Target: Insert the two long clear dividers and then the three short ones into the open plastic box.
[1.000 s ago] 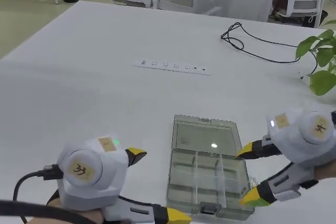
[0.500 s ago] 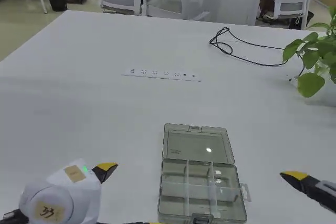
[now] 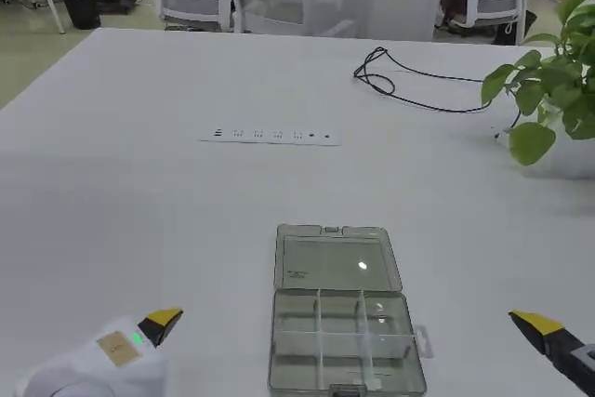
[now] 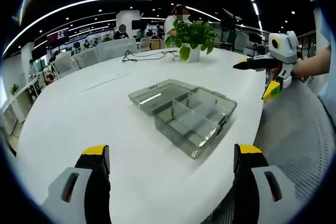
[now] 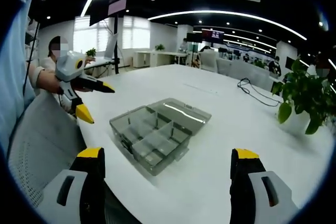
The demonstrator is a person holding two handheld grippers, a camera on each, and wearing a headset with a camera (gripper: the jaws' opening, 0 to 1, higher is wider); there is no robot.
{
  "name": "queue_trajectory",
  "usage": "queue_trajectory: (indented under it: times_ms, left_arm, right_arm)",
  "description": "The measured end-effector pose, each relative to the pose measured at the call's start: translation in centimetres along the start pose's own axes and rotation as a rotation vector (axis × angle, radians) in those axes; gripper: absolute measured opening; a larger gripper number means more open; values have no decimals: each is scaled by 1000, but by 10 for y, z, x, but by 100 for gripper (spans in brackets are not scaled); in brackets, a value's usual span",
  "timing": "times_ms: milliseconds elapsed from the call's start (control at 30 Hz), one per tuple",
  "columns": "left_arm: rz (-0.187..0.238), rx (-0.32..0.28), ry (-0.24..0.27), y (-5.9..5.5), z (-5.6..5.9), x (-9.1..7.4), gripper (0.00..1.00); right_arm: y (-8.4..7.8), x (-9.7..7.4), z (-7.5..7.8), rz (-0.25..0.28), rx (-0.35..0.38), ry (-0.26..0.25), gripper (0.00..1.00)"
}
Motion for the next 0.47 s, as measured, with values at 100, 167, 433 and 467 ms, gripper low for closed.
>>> queue_trajectory:
  times_ms: [100, 167, 433, 467]
  left_arm:
    - [4, 3, -2, 0, -1, 1, 100]
    - [7, -6, -1, 0, -1, 1, 100]
    - [18, -22, 18, 1, -6, 1, 100]
    - [18, -26, 19, 1, -6, 1, 100]
  right_arm:
    - [-2, 2, -1, -8, -10, 7, 100]
    - [-2, 2, -2, -15, -25, 9, 100]
    - [-7, 4, -2, -42, -29, 18, 100]
    - [-7, 4, -2, -47, -29, 21, 100]
Point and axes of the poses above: the centre of the closed fingertips' face, and the gripper's own axes: x roughly forward along the fingers, z roughly to its right, y roughly out of its top, the point moved 5 cm from there along -x, roughly backward along the fingers, and after that the axes turned 3 degrees about y, right-handed, at the moved point
